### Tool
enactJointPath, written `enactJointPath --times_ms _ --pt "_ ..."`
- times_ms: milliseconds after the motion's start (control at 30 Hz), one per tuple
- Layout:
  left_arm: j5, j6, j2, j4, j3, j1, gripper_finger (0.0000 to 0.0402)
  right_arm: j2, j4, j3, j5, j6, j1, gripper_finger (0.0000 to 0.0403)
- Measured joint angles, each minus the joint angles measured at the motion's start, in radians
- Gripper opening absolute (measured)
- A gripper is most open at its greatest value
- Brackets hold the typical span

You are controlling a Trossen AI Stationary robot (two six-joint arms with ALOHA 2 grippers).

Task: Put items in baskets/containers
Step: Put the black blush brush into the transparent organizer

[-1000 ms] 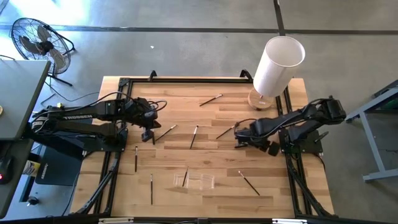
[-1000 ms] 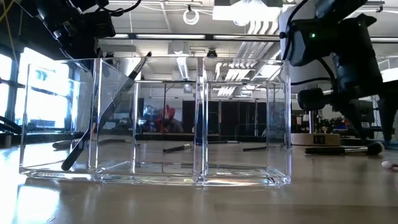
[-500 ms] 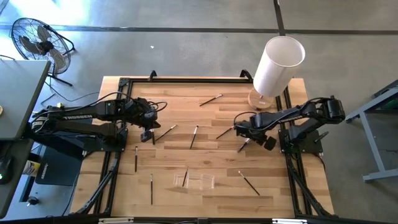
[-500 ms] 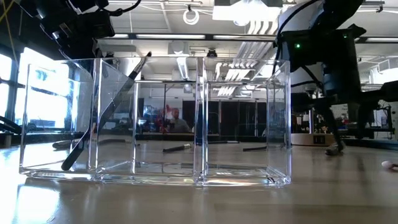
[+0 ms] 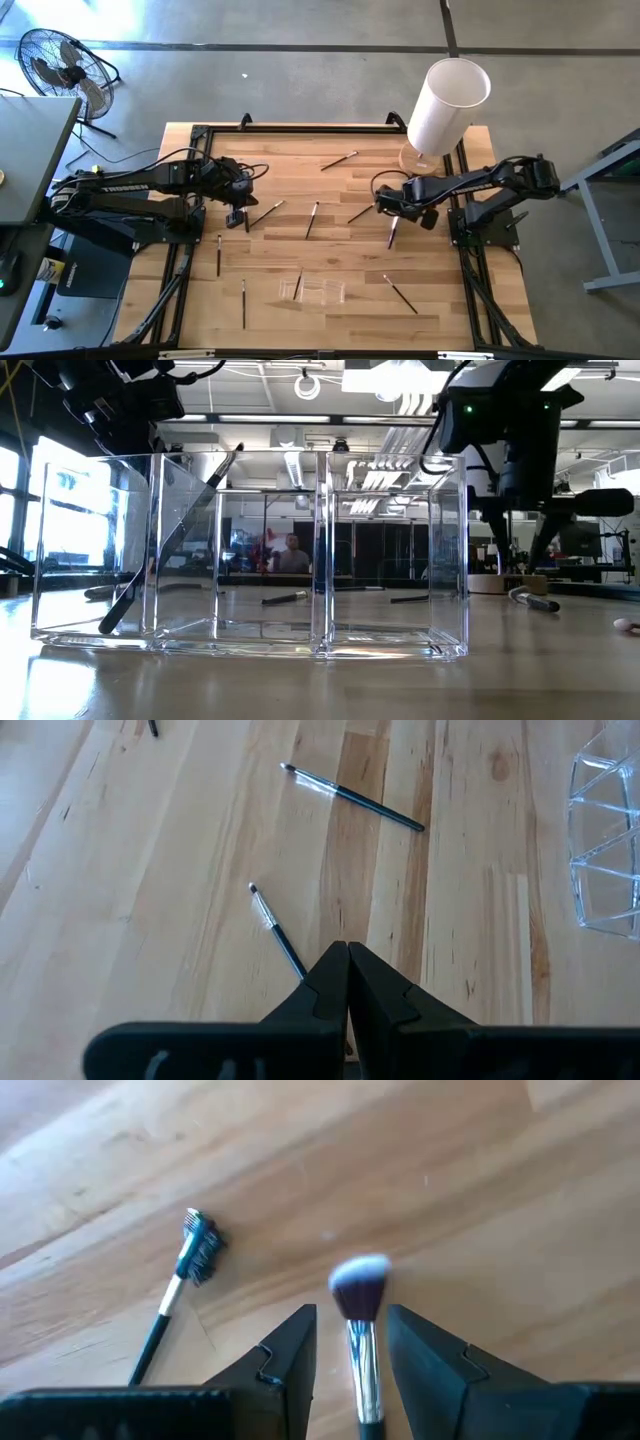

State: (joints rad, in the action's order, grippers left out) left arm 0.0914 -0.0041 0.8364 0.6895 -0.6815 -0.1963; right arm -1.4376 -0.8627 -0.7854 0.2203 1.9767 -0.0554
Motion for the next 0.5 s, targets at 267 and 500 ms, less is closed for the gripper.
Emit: enactJointPath --times_ms 267,500 --pt "0.0 0.0 0.0 -0.003 0.0 0.0 0.0 -0.021 -0.032 -0.003 -0.039 -0.119 -0.034 0.0119" --pt "-0.005 0.0 0.0 -0.003 0.0 0.0 0.0 -0.084 0.006 -0.003 -0.062 -0.188 -0.059 0.0119"
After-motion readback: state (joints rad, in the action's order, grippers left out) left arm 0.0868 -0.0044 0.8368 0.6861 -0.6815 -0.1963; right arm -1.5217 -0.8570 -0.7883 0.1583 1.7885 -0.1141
